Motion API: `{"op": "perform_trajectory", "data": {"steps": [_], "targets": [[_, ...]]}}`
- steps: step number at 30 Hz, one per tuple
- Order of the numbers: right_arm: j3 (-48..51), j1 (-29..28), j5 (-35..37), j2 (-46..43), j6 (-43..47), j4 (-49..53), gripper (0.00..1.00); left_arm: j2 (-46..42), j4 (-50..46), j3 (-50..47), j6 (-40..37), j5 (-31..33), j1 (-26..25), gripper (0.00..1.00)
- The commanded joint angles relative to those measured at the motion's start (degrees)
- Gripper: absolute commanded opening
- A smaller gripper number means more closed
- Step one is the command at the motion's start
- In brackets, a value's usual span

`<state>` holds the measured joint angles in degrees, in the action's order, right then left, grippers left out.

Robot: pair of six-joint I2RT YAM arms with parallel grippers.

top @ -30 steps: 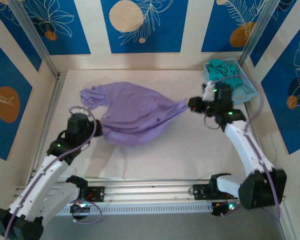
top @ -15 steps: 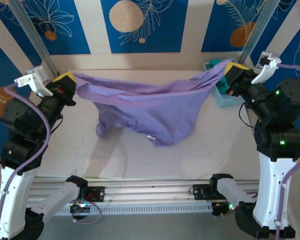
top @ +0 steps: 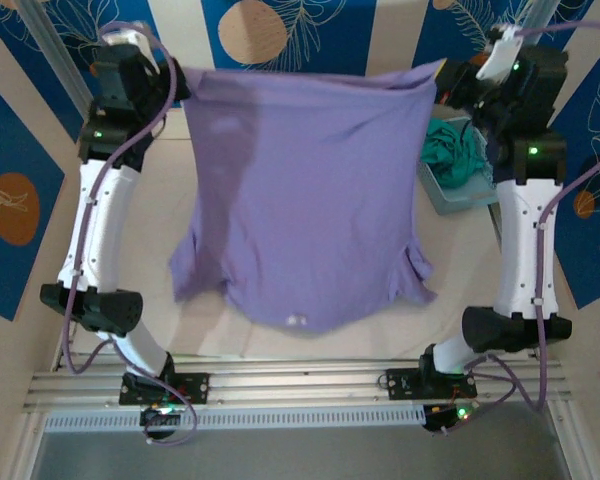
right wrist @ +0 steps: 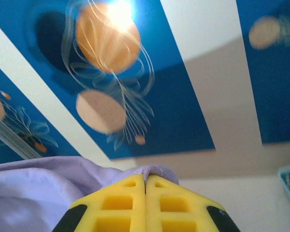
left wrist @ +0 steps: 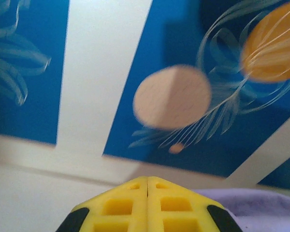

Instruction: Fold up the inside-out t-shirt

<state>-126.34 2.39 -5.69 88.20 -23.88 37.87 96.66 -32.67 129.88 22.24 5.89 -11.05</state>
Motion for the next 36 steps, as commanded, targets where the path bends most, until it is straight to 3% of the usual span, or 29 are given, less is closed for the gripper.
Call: {"op": "perform_trajectory", "data": {"steps": [1,5,6,10,16,18,21,26,33,36], "targets": [[-19.70,0.98,1.72,1.07,3.14,5.26,0.00,-5.32,3.29,14.34,-2.96,-1.75,0.67,0.00],[-51.41,1.68,0.15,14.14,2.80,19.40,0.00,-11.33,4.88,14.56,-3.34,-2.50,0.59,0.00],[-51.84,2.11,-1.41,14.50,2.13,19.97,0.00,-12.95,4.57,12.87,-3.46,-2.61,0.62,0.00],[-37.86,0.95,-4.41,9.13,3.37,19.51,0.00,-22.13,4.73,-3.18,-4.76,-2.97,0.59,0.00],[-40.58,-8.17,2.38,18.46,16.06,37.02,0.00,-31.94,9.20,-39.78,-5.25,1.62,0.59,0.00],[-32.20,-11.89,7.04,18.09,19.29,35.63,0.00,-32.14,10.84,-50.69,-4.32,1.94,0.61,0.00],[-11.94,-16.05,14.74,11.76,23.00,26.98,0.00,-33.95,13.40,-66.63,-0.75,-1.64,0.57,0.00],[15.78,-14.20,13.65,0.93,16.42,20.04,0.00,-43.07,11.42,-85.84,3.15,-6.09,0.51,0.00],[50.17,-14.87,12.30,-11.53,9.04,11.95,0.00,-51.40,5.34,-97.47,7.03,-16.69,-0.64,0.00],[59.23,-14.63,10.06,-15.82,7.60,8.93,0.00,-55.01,2.16,-99.14,8.48,-15.79,-4.75,0.00]]}}
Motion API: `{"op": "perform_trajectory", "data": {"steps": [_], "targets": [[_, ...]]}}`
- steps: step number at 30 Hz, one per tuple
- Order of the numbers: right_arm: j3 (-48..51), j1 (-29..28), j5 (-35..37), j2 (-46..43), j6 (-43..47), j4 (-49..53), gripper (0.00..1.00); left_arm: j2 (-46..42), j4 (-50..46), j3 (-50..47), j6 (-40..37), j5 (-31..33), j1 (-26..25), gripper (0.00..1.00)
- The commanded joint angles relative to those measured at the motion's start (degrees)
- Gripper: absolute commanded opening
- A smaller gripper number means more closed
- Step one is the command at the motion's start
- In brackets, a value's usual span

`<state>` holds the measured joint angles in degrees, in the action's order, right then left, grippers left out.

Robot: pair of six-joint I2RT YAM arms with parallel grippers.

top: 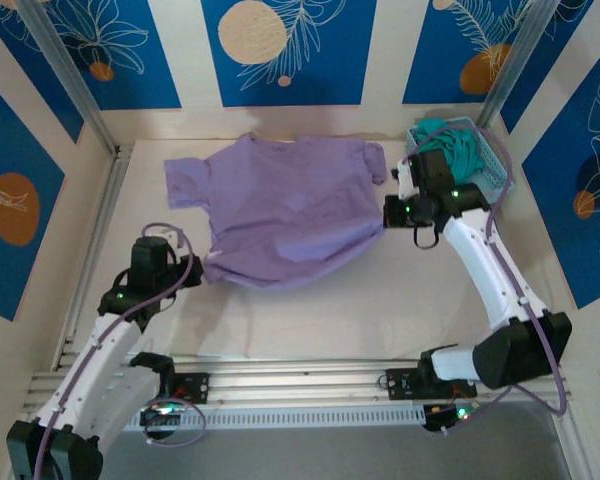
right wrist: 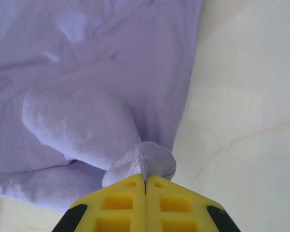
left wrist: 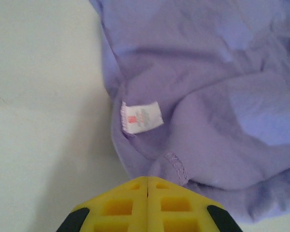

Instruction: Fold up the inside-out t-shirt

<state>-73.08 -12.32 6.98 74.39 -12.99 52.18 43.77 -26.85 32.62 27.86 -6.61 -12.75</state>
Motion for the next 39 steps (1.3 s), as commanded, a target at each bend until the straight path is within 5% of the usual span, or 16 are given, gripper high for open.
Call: {"op": "perform_trajectory", "data": {"steps": [1,5,10,18,30,36,39], "targets": [[7.81,0.32,-3.51,-3.31,-3.62,-5.85,0.00,-3.90,-4.37,-2.03,3.28,-1.73,-4.95,0.08],[14.14,1.30,-6.79,-9.09,-4.87,-8.99,0.00,-9.06,-4.92,-1.07,0.14,8.23,-10.49,0.58],[16.71,5.13,-10.43,-10.59,-4.87,-9.23,0.00,-0.84,5.11,2.07,-6.73,14.63,-18.95,0.70],[18.30,11.34,-16.42,-10.86,-6.56,-12.39,0.00,33.08,23.25,13.88,-25.03,11.63,-35.28,0.62],[18.01,11.53,-18.35,-9.09,-6.00,-13.38,0.00,58.42,27.25,27.55,-33.95,7.25,-36.82,0.69],[17.11,10.67,-18.20,-7.64,-6.57,-13.91,0.00,62.66,27.41,29.82,-34.95,4.85,-36.62,0.49],[17.26,10.05,-15.82,-6.70,-6.96,-14.82,0.00,63.21,26.44,31.58,-34.21,4.92,-36.42,0.14]]}}
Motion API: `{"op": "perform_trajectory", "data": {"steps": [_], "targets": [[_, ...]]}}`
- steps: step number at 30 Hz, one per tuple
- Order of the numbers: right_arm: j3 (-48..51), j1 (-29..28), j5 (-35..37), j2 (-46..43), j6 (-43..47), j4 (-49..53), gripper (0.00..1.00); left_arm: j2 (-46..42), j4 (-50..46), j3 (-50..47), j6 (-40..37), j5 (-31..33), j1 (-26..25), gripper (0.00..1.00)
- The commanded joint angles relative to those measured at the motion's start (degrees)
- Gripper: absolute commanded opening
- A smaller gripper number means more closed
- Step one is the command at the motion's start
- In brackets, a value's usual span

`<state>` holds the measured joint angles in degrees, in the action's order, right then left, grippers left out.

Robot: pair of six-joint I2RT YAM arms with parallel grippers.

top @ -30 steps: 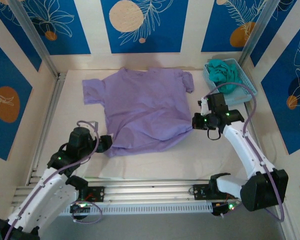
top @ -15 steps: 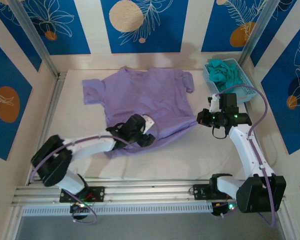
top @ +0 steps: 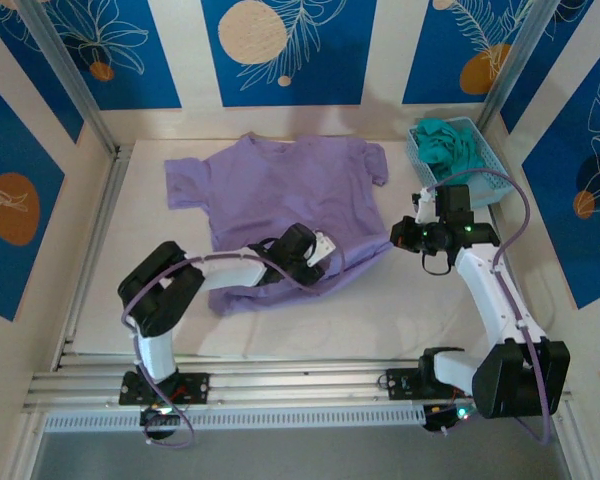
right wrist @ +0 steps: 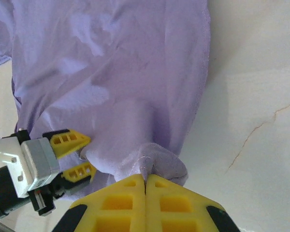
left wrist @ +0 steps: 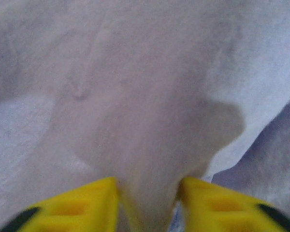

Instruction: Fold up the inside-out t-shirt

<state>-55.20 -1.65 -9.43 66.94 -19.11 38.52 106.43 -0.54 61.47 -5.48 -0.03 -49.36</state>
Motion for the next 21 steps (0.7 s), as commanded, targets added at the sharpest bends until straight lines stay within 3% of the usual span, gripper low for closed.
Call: {"op": "perform_trajectory", "data": {"steps": [1,3,5,6,8,9,14,18,21], "targets": [[-0.71,-0.63,2.88,1.21,-1.12,-1.28,0.00,-0.31,-0.15,2.99,0.16,-1.67,0.32,0.02],[-1.57,-1.02,10.16,2.45,-2.16,-0.90,0.15,-2.96,0.33,2.15,2.74,-2.80,0.69,0.00],[-2.80,-4.55,20.67,2.63,-2.58,-0.82,0.40,-5.64,0.35,1.32,6.03,-4.76,1.52,0.00],[-2.49,-6.70,23.17,1.90,-1.83,-1.95,0.47,-6.59,-0.16,1.20,7.24,-5.80,2.05,0.00],[1.11,-13.94,24.57,-1.78,2.93,-8.95,0.71,-8.47,-1.83,1.23,9.68,-7.81,3.32,0.00],[2.95,-16.11,23.30,-3.26,4.62,-11.69,0.76,-9.16,-2.37,1.19,10.49,-8.48,3.97,0.00],[15.12,-24.97,9.27,-9.40,10.34,-28.33,0.73,-12.45,-3.73,0.92,17.05,-17.25,8.90,0.00],[26.30,-35.03,9.64,-9.42,13.95,-46.45,0.72,-13.78,-6.28,3.05,20.66,-23.93,11.76,0.00],[29.53,-41.76,11.69,-1.28,19.80,-57.91,0.71,-14.92,-11.09,5.80,21.53,-25.49,13.14,0.00]]}}
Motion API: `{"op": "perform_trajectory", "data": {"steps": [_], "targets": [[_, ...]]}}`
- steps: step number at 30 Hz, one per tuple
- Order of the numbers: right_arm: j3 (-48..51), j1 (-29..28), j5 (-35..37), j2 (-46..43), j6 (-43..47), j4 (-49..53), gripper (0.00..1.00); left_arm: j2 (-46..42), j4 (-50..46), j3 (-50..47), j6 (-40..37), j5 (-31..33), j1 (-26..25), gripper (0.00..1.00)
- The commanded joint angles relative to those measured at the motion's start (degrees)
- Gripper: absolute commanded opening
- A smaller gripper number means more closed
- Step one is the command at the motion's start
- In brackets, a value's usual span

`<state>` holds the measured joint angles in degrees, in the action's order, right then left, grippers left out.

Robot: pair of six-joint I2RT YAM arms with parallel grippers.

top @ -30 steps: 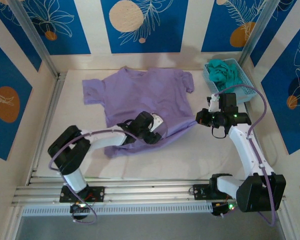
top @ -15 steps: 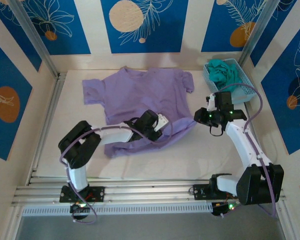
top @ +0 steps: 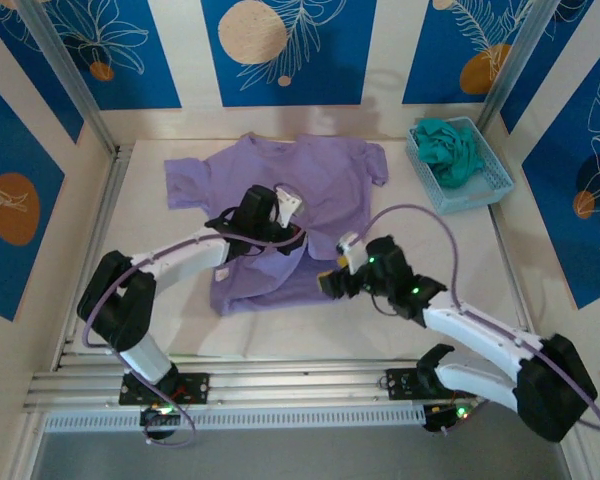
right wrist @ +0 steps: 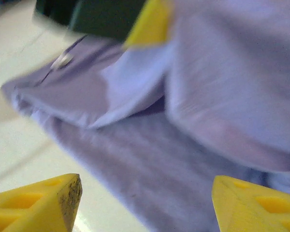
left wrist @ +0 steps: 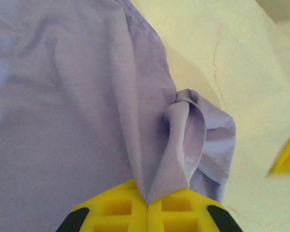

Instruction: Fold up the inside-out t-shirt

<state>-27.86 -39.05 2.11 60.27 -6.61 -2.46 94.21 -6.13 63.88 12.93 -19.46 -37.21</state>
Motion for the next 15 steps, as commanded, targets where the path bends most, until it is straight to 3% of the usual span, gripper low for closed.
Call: {"op": "perform_trajectory", "data": {"steps": [1,8,15], "targets": [[1.81,-6.26,2.63,8.28,9.04,-18.83,0.71,-3.24,-6.88,4.24,3.11,-6.28,1.22,0.00],[-0.97,-8.56,14.84,27.71,17.48,-33.52,0.68,-7.87,-16.67,10.79,1.27,-7.19,1.69,0.00],[-8.34,-6.24,18.82,37.20,21.16,-33.81,0.68,-11.79,-20.76,14.87,-0.77,-10.38,1.54,0.00]]}}
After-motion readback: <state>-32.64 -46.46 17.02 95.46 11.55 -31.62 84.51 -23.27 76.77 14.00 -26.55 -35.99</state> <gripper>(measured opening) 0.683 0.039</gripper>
